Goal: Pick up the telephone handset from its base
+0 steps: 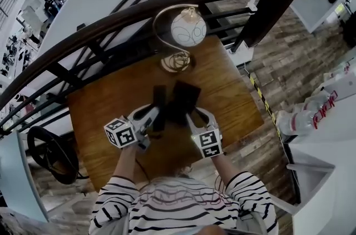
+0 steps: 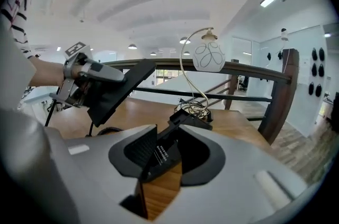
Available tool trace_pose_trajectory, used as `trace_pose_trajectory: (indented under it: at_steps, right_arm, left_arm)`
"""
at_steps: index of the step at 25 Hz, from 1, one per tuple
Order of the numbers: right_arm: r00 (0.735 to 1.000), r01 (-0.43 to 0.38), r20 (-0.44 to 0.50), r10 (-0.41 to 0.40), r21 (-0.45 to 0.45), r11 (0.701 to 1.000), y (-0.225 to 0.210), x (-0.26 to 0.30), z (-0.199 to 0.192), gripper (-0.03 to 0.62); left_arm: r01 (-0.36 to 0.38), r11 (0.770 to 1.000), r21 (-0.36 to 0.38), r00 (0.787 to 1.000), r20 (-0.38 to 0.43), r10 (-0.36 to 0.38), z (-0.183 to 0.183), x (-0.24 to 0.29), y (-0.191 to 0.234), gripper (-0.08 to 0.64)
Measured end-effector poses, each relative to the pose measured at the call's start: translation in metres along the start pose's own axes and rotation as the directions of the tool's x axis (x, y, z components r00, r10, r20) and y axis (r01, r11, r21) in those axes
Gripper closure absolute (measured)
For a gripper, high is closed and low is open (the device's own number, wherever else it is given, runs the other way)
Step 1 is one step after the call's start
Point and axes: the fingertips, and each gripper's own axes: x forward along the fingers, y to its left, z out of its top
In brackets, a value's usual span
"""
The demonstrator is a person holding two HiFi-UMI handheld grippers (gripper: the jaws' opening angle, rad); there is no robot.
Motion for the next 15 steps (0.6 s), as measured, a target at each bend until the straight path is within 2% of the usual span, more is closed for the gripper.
trace_pose_trajectory:
  at_steps: [9, 15]
  right_arm:
    - [0.99, -0.001, 0.142, -0.005, 0.038, 0.999, 0.025, -0.063, 0.039, 0.582]
    - [0.98, -0.03, 0.196, 0.019, 0.057, 0.998, 0.04, -0.096, 0.052, 0.589]
  left_arm:
    - [-0.032, 0.999, 0.022, 0.998, 0.055, 0.031, -0.011, -0.039, -0.042, 0.491]
    - [-0.049, 0.998, 0.033, 0.995, 0.087, 0.046, -0.019, -0.061, -0.068, 0.491]
